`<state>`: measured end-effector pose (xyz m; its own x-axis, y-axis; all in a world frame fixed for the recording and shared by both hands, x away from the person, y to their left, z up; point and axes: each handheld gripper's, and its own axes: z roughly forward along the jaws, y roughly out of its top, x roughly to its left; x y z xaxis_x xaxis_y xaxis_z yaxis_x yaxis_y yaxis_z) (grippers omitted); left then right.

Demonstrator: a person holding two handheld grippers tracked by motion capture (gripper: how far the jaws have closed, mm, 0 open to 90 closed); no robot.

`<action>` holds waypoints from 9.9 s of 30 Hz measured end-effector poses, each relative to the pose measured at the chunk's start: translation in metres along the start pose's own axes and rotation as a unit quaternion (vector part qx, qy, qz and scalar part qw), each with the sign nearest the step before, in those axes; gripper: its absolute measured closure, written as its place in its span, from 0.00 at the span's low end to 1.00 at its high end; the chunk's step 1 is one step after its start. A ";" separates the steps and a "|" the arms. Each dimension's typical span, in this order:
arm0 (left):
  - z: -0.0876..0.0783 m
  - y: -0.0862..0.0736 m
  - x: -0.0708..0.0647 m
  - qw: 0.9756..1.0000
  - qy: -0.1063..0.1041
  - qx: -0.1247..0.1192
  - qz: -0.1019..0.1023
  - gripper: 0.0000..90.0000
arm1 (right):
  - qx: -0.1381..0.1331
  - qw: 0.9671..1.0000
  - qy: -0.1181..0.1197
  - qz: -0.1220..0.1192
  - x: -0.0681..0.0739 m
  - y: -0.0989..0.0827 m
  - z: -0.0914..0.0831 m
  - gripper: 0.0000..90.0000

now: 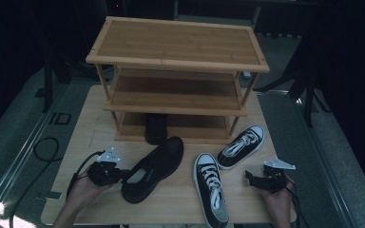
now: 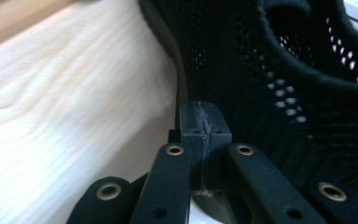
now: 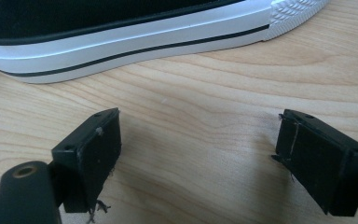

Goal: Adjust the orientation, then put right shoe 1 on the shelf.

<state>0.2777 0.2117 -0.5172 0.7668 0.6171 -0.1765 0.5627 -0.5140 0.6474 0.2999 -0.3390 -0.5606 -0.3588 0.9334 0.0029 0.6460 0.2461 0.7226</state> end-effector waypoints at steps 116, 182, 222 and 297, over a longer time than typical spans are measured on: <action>0.043 0.149 -0.052 0.993 0.043 -0.079 -0.077 0.98 | -0.001 1.000 0.001 -0.002 0.000 0.000 0.000 0.15; 0.058 0.040 -0.060 0.995 0.090 -0.016 -0.040 1.00 | 0.000 1.000 0.002 -0.001 0.000 0.000 0.000 0.15; 0.116 0.073 -0.089 0.998 0.056 -0.004 -0.009 1.00 | 0.000 1.000 0.002 -0.001 0.000 0.000 0.000 0.15; 0.154 0.131 -0.060 0.995 0.097 -0.013 0.009 1.00 | 0.000 1.000 0.002 -0.001 0.000 0.000 0.000 0.15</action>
<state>0.3535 0.0152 -0.5361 0.7008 0.7131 -0.0193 0.5396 -0.5122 0.6682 0.2999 -0.3389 -0.5606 -0.3636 0.9315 0.0040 0.6453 0.2488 0.7223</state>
